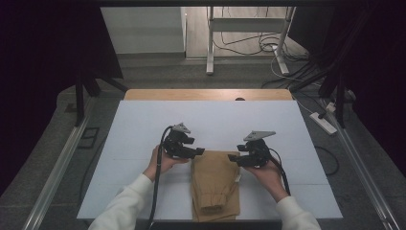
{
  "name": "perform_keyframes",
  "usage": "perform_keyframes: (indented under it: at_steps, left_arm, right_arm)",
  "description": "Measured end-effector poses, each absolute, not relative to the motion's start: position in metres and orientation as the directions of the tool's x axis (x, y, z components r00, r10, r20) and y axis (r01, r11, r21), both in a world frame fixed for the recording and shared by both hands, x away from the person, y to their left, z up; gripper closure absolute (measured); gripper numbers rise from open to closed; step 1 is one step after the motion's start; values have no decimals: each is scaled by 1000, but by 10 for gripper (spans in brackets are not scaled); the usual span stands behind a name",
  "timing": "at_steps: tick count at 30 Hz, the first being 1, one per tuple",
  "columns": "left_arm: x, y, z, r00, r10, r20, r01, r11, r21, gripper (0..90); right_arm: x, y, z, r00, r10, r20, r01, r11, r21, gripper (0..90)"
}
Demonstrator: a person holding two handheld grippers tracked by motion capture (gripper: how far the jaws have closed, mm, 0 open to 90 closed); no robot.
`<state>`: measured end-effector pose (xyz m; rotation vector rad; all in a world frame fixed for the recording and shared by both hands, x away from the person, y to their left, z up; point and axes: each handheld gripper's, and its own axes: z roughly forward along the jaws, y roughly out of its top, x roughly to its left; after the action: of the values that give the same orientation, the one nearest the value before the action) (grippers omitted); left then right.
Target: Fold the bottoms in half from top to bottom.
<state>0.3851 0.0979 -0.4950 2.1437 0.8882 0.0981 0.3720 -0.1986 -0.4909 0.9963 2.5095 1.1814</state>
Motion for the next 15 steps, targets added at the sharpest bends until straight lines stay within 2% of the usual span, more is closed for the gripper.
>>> perform_keyframes:
  at_steps: [10, 15]
  left_arm:
    - [395, 102, -501, 732, 639, -235, 594, -431, 679, 313]
    - [396, 100, -509, 736, 636, -234, 607, -465, 645, 312]
  right_arm:
    - [390, -191, -499, -742, 660, 115, 517, 455, 725, 391]
    - [390, -188, -504, -747, 654, 116, 534, 487, 691, 376]
